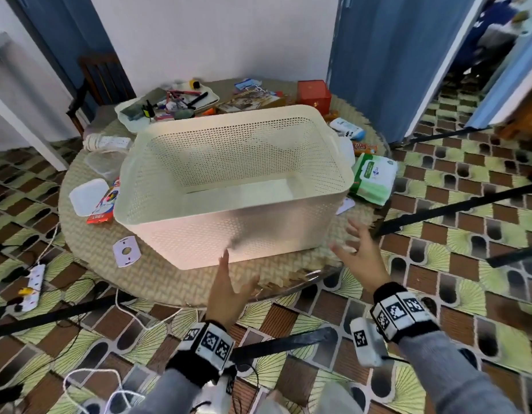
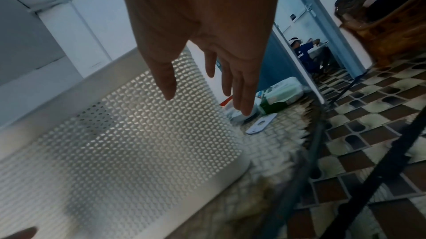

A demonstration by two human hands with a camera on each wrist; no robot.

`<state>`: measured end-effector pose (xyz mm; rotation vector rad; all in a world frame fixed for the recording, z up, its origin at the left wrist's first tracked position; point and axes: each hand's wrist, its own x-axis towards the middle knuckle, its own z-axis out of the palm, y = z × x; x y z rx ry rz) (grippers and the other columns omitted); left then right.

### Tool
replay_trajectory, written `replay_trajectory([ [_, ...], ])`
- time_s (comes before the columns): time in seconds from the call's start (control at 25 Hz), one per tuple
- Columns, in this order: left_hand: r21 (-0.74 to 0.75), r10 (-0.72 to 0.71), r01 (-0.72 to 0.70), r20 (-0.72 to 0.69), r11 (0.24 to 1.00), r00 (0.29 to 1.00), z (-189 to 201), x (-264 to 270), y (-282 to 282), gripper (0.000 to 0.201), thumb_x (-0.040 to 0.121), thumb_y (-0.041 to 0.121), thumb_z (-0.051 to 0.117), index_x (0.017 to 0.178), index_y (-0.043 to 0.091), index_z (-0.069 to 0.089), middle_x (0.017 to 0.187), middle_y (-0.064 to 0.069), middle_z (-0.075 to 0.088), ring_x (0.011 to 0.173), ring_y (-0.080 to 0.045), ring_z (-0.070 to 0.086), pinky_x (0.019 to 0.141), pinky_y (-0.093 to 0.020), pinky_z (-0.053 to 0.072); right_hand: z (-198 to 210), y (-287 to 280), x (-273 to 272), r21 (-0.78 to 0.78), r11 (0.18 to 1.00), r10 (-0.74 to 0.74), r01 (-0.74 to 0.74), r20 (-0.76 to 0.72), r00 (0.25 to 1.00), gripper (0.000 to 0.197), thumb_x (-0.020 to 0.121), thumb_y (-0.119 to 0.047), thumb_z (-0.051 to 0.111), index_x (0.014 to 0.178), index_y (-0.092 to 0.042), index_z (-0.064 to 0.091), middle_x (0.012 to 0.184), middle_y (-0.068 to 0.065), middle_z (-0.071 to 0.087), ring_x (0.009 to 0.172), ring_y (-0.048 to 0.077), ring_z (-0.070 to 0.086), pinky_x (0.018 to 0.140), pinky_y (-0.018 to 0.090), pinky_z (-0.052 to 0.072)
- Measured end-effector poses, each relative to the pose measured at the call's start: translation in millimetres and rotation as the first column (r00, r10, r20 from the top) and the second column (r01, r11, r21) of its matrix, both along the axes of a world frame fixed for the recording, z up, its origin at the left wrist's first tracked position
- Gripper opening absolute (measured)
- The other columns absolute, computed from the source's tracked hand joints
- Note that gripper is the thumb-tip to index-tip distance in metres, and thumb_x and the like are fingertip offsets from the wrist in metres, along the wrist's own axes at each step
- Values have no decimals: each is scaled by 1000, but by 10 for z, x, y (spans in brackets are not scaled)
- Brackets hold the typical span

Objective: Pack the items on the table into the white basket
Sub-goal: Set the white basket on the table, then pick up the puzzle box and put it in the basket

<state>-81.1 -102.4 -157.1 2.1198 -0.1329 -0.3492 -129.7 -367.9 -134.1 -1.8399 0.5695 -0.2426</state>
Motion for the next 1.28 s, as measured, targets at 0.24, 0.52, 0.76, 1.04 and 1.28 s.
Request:
replay_trajectory([
  [0.24,15,-452,455,-86,891,888,-72,-46,-997,71,85,42,67,144,22,33,130,15,40,116,-5,45,97,-25,37,-263,-556,-678,2,990,-136,138,-135,981,70,86,-25,68,145,-17,31,145,7,39,130,22,41,105,38,38],
  [0.52,69,-595,603,-105,795,796,-134,-34,-2423,71,78,54,66,135,17,47,133,1,55,122,-15,52,104,-34,42,-465,-1605,-1290,4,961,-266,275,-246,932,65,88,-23,66,143,-15,32,143,11,42,126,21,44,104,40,40],
  [0.76,69,-622,629,-103,774,776,-163,-63,-3570,61,88,31,65,141,14,39,144,-2,43,133,-16,40,98,-17,29,-537,-2622,-1485,34,957,-266,289,-300,916,58,89,-25,65,139,-19,37,139,9,43,129,24,43,105,43,40],
  [1.04,60,-603,612,-121,789,789,-274,39,-4552,59,88,28,66,140,13,42,143,-3,45,132,-16,41,109,-30,33,-616,-3578,-1379,-19,964,-256,264,-318,913,55,88,-22,66,137,-16,42,143,7,43,130,18,41,106,31,34],
  [1.28,56,-616,626,-128,778,777,-427,544,-5328,57,87,28,67,137,13,46,138,-2,49,127,-16,45,108,-34,36,-743,-4317,-829,-20,959,-275,284,-325,905,53,89,-24,64,137,-15,43,139,10,47,128,24,44,107,42,38],
])
